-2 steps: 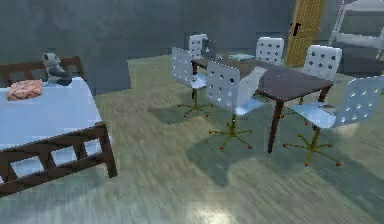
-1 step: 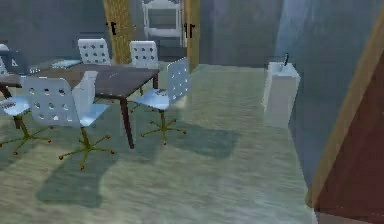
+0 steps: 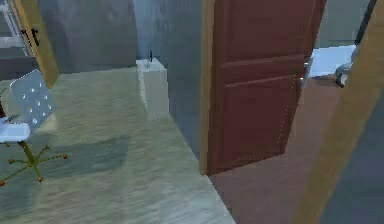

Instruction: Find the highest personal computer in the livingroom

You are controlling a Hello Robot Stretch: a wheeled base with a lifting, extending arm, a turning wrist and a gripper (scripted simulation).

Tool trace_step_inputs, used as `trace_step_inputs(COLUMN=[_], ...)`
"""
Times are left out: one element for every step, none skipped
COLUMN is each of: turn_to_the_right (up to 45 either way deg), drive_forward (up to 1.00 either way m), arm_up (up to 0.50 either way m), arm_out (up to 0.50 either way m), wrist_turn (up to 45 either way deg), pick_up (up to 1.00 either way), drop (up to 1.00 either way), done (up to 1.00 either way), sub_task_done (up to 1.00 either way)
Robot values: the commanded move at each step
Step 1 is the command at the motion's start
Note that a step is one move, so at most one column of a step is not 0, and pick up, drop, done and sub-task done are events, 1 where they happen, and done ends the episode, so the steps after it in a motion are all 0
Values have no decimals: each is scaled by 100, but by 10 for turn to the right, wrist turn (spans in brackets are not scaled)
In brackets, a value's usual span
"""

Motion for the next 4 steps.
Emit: trace_step_inputs(turn_to_the_right=[0, 450, 210, 0], drive_forward=[80, 0, 0, 15], arm_up=[0, 0, 0, 0], arm_out=[0, 0, 0, 0], wrist_turn=[0, 0, 0, 0], pick_up=[0, 0, 0, 0], drop=[0, 0, 0, 0], done=[0, 0, 0, 0], sub_task_done=[0, 0, 0, 0])
